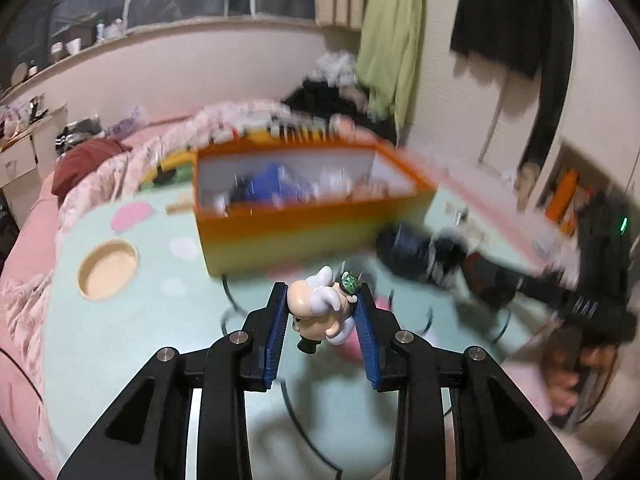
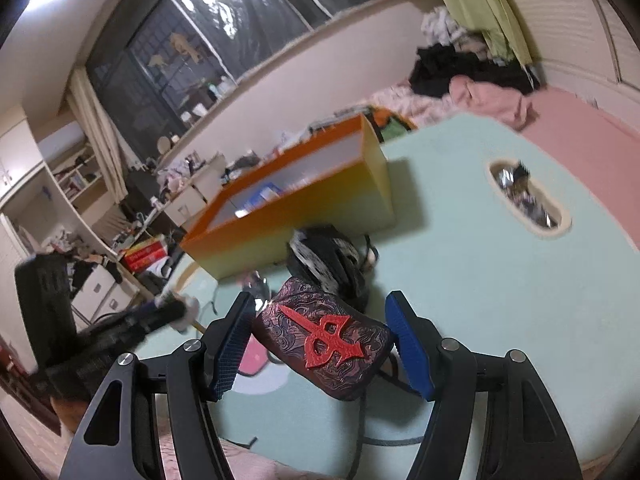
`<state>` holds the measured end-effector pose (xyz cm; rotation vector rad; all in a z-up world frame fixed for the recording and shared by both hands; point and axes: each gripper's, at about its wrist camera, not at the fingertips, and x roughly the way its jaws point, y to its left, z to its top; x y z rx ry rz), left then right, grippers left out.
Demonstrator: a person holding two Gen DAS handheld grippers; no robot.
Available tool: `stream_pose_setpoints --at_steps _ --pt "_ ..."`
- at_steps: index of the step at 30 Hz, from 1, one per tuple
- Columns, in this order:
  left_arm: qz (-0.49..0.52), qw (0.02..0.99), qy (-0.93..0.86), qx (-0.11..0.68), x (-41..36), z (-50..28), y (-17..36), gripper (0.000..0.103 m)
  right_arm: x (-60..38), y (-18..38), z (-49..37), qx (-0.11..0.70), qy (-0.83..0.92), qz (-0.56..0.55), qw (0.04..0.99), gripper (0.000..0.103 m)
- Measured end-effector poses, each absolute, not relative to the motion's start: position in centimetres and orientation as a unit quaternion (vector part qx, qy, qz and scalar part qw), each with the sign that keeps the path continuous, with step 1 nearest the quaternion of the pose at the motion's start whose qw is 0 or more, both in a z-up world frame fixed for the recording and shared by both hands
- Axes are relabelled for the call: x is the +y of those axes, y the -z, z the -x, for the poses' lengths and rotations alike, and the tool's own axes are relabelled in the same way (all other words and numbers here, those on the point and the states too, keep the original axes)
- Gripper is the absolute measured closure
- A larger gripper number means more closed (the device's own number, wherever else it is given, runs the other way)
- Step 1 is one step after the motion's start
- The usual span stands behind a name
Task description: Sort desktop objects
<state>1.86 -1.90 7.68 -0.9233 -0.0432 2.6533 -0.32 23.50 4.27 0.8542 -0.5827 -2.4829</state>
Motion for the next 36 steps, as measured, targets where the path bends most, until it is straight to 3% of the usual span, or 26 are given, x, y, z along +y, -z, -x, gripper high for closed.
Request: stream_pose_setpoints --at_steps 7,12,16,18,19,25,34,36 --pt "0.242 0.166 -0.956 -0.025 -1.1 2.4 -15.1 0.069 22.5 -11.0 4.7 -0.209 0.907 -0.265 0.251 0.036" --pt "0.275 0.12 -0.952 -0.054 -0.8 8.5 -14.9 0.067 19.0 -13.1 10.8 -0.167 0.916 -0.27 0.244 0.035" --pt "0.346 0.103 -0.924 -0.124 -2.9 11.4 -11.1 0.053 16.8 -10.8 15.0 -0.122 0.912 -0.327 0.217 0.035" --pt "0.336 0.113 -0.923 -0.149 -3.9 9.9 -10.0 0.041 17.8 -10.0 14.7 -0.144 0.91 -0.326 0.214 0.034" --pt "0.325 0.105 -0.928 -0.145 -4.4 8.8 -9.9 0.032 18.3 -9.9 14.1 -0.157 0.908 -0.322 0.219 0.033" --pt "0.306 0.111 -0.941 -0.091 -4.1 3.2 -10.0 0.022 20.6 -11.0 8.6 -0.163 0.917 -0.286 0.225 0.025" --pt "0.422 0.111 -0.9 0.009 0.1 -1.1 -2.8 0.021 18.6 -4.8 1.0 -0.054 0.907 -0.368 0.197 0.02" --pt "0.415 0.075 -0.905 0.046 1.6 -1.2 -1.6 0.015 18.2 -2.9 0.9 -0.03 0.899 -0.395 0.189 0.02"
